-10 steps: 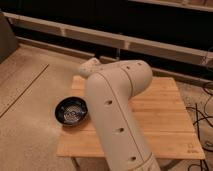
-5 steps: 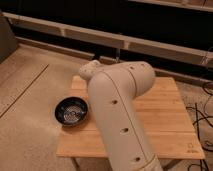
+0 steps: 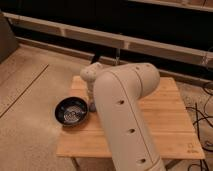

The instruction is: Wipe the white sponge on the table

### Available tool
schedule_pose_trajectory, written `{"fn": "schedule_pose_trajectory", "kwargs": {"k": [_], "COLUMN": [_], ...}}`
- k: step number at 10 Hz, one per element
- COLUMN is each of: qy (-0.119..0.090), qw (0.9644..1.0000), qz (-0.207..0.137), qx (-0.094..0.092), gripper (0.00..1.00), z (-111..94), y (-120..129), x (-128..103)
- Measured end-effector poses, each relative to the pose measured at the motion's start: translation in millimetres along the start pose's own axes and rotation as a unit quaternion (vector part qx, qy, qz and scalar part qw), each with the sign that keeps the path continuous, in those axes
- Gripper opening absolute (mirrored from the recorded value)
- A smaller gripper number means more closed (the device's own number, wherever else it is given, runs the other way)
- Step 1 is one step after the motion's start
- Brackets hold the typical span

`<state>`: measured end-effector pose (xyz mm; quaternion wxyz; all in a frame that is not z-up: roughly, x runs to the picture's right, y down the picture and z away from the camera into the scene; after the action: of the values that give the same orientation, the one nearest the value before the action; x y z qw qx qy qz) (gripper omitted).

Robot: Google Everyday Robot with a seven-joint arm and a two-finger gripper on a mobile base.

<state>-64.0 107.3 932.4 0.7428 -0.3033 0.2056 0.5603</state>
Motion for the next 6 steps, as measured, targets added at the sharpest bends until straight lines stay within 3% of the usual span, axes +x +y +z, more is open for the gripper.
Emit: {"fn": "schedule_pose_trajectory", "kwargs": {"k": [3,6], "qy": [-0.002,-0.001], "qw": [0.9996,0.9979], "qz": [0.024,0.061], "qx": [-0.018,-0.019], "gripper": [0.19,0.19], "z": [1.1,-0.6], "y": [-4.9,-28.3], "x": [39.2,70.0]}}
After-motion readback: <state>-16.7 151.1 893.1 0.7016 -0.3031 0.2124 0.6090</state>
